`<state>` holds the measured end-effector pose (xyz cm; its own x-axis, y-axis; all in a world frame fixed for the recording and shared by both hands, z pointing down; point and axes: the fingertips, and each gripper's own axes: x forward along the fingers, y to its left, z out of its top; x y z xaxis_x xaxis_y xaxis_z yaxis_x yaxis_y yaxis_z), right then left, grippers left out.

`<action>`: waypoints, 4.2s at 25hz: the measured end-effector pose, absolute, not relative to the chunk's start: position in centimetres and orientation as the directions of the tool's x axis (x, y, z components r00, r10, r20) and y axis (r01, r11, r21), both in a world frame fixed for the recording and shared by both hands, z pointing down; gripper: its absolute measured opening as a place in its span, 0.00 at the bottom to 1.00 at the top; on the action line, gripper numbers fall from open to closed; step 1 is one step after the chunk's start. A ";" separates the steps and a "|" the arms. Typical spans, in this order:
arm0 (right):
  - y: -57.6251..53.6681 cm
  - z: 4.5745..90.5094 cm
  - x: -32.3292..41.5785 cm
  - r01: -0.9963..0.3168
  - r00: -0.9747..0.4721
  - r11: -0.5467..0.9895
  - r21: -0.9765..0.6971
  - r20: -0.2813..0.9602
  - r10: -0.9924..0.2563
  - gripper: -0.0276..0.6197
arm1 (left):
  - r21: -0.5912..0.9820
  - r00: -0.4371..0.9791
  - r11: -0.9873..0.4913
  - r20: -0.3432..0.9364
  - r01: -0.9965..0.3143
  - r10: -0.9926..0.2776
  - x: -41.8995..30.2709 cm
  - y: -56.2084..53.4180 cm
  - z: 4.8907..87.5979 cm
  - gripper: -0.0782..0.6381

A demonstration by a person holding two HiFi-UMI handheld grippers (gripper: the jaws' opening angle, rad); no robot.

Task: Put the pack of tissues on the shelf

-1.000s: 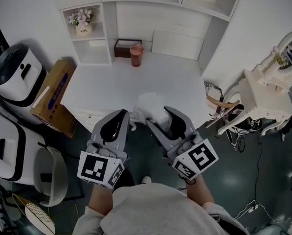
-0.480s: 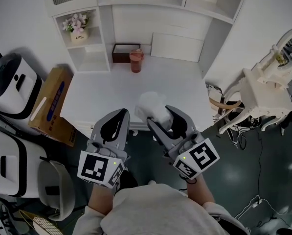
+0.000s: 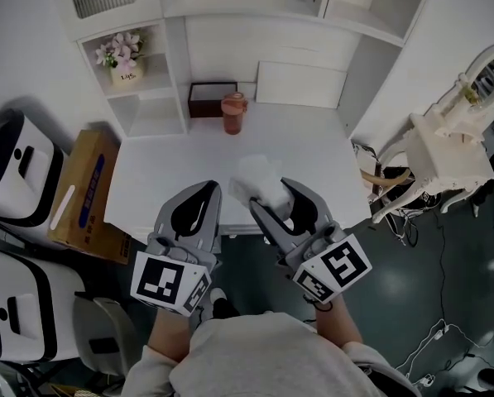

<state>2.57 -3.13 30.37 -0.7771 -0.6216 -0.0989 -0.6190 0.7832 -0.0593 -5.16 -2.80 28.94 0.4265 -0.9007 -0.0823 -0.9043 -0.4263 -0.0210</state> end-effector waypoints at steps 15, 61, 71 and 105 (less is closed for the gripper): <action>-8.4 30.5 -2.9 -0.696 -0.707 0.715 -0.069 -0.109 -0.699 0.37 | -0.023 0.528 -0.528 -0.080 -0.849 -0.845 -10.2 -8.9 29.3 0.11; -24.9 29.4 2.9 -0.682 -0.724 0.730 -0.038 -0.104 -0.682 0.37 | 0.004 0.510 -0.513 -0.098 -0.858 -0.854 -4.8 -25.5 28.8 0.11; -27.7 28.7 5.4 -0.642 -0.760 0.766 -0.027 -0.110 -0.640 0.37 | -0.003 0.467 -0.470 -0.117 -0.883 -0.877 -2.3 -27.6 28.1 0.11; -33.4 18.2 2.2 -0.803 -0.591 0.591 0.077 -0.227 -0.774 0.37 | -0.063 0.625 -0.622 -0.108 -0.781 -0.773 -7.9 -31.7 25.8 0.11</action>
